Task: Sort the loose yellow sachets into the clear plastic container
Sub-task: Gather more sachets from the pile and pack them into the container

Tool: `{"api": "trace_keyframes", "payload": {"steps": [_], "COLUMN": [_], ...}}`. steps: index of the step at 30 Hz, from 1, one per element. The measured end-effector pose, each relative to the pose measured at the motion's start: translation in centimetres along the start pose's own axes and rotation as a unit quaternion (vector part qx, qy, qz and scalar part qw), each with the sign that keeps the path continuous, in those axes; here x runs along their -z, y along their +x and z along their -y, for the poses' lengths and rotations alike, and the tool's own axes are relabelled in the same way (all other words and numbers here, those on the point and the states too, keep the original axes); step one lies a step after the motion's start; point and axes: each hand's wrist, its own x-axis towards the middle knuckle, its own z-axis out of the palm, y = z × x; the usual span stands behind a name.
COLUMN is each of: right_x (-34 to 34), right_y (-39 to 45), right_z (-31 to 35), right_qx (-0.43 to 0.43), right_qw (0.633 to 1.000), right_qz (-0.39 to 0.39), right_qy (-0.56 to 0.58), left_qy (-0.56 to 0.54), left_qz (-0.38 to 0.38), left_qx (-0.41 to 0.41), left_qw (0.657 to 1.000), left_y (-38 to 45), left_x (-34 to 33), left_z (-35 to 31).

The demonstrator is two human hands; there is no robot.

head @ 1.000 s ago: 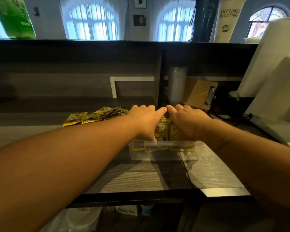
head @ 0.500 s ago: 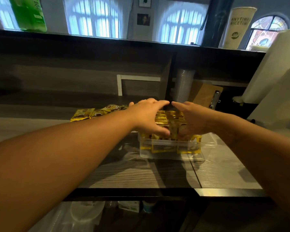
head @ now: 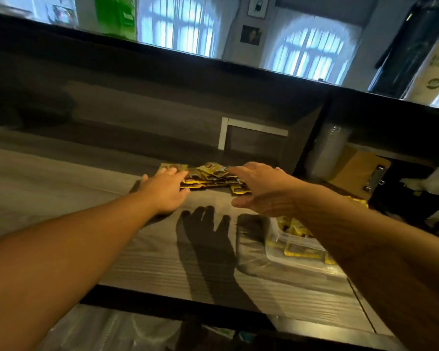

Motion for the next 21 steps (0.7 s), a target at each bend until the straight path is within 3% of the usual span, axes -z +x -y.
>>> {"api": "trace_keyframes", "payload": {"steps": [3, 9, 16, 21], "right_x": [-0.6, -1.8, -2.2, -2.8], "right_y": [1.8, 7.0, 12.1, 14.1], "right_z": [1.9, 3.7, 4.4, 3.8], "right_qx": [0.003, -0.043, -0.169, -0.194], "right_qw": [1.0, 0.999, 0.985, 0.973], "right_qz": [0.021, 0.008, -0.019, -0.032], "right_qy": [-0.019, 0.01, 0.036, 0.12], "left_qy": [-0.005, -0.04, -0.11, -0.215], "left_qz": [-0.006, -0.115, -0.076, -0.149], "left_qx": [0.009, 0.003, 0.024, 0.01], "left_qw": [1.0, 0.993, 0.991, 0.965], "left_y": [0.7, 0.1, -0.2, -0.3], "left_x": [-0.6, -0.9, -0.9, -0.6], "left_z": [1.2, 1.5, 2.4, 2.4]}}
